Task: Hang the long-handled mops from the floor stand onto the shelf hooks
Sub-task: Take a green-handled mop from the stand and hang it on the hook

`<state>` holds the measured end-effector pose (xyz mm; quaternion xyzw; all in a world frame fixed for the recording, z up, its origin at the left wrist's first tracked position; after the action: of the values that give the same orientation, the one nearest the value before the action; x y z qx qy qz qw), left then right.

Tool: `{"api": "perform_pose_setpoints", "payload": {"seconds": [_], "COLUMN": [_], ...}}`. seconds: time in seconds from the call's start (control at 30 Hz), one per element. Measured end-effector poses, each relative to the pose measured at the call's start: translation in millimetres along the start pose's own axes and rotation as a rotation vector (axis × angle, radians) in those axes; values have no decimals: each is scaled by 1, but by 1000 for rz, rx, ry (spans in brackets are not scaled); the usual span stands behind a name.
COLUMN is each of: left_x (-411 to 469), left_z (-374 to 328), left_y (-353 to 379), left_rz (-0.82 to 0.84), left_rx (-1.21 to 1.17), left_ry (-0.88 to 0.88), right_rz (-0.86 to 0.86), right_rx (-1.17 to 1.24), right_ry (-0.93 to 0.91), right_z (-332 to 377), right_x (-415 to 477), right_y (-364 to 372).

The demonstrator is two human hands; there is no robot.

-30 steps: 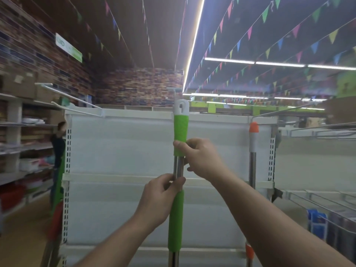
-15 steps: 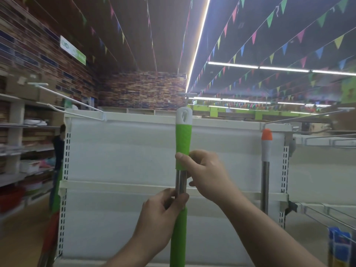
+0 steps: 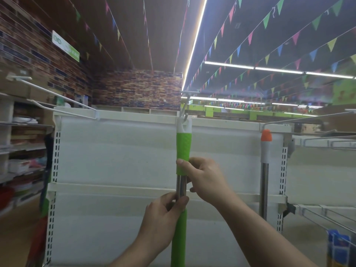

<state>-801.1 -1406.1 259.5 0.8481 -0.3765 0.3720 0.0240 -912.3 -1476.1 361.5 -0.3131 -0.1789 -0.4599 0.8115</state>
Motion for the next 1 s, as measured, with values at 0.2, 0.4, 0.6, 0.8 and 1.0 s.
{"api": "perform_pose_setpoints", "payload": {"seconds": [0.2,0.4,0.6,0.8,1.0], "left_x": [13,32,55,79,98], "left_z": [16,34,56,78,96], "left_y": [3,7,11,15,22], "left_rz": [3,9,-6,-12,-19], "left_rx": [0,9,69,72,82], "left_ry": [-50,-80,-103,-122,-136], "right_rz": [-41,-79,-92,-114,-113], "right_rx": [10,-5,-43,-58,-81], "right_ry": [-1,18,53,55,83], "right_z": [-17,-33,-50,-61,-73], "right_x": [16,39,64,84,105], "right_y": [12,22,32,42,46]}}
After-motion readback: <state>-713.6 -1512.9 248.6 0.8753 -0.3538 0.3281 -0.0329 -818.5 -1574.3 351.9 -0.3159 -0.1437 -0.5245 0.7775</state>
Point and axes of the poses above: each hand's wrist, its own x-axis towards the middle knuckle, its own y-axis out of the palm, z = x × y, the point moved 3 cm from there along x, towards the middle knuckle, and after that the axes turned 4 degrees about x, right-handed, at the moved point
